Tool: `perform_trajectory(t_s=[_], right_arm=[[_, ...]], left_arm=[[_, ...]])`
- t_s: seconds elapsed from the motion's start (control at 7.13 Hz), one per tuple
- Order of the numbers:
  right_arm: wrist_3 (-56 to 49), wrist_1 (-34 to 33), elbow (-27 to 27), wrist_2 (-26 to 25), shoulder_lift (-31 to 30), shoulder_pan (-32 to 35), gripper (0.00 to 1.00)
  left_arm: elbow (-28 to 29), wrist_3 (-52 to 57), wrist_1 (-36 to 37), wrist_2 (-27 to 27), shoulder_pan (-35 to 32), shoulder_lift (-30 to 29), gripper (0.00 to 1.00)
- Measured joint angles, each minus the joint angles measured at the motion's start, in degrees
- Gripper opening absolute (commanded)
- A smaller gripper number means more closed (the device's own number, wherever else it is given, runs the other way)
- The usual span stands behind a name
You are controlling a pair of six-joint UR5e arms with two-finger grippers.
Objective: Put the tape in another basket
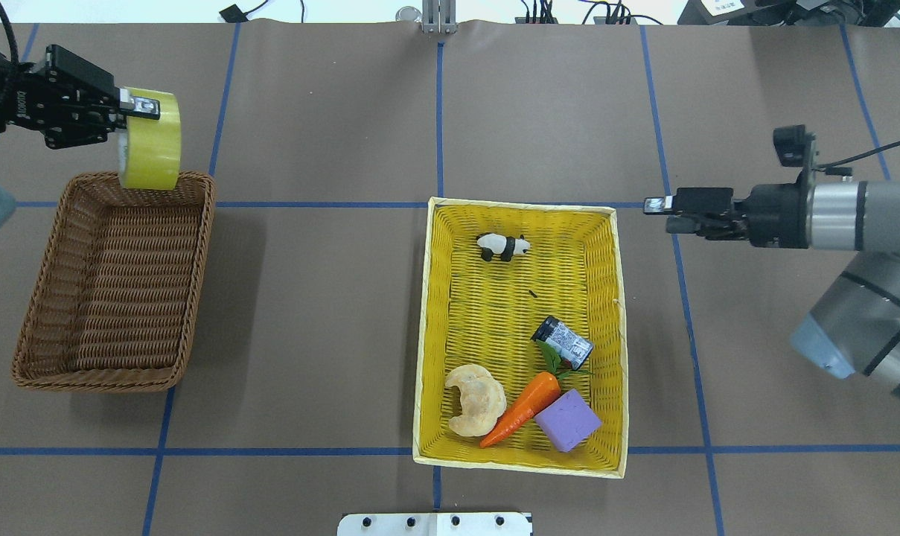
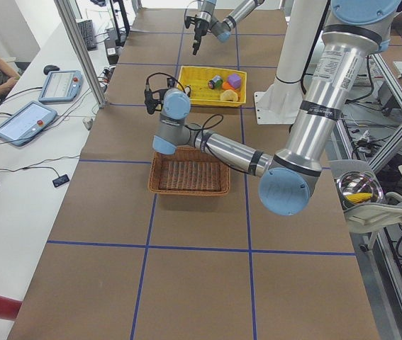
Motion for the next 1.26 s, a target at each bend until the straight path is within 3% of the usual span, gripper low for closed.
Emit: perform_trajectory(t_s=[0.28, 0.7, 0.98, 1.26], right_arm=[[-17.1, -9.9, 0.2, 3.5, -3.2, 7.3, 1.0], [-34.9, -18.7, 0.3, 3.6, -7.0, 12.9, 1.0], [-38.2, -20.0, 0.3, 3.1, -8.0, 13.7, 1.0], [-38.8, -20.2, 0.1, 2.6, -8.4, 14.3, 1.0]], left_arm=[[-0.5, 10.0, 7.7, -0.3, -3.6, 3.0, 0.0], [-0.6, 24.8, 17.7, 1.1, -4.0, 6.0, 0.0], [-0.7, 45.3, 24.0, 4.5, -4.4, 6.5, 0.0], [-4.2, 65.1, 40.3, 6.6, -4.7, 6.4, 0.0]])
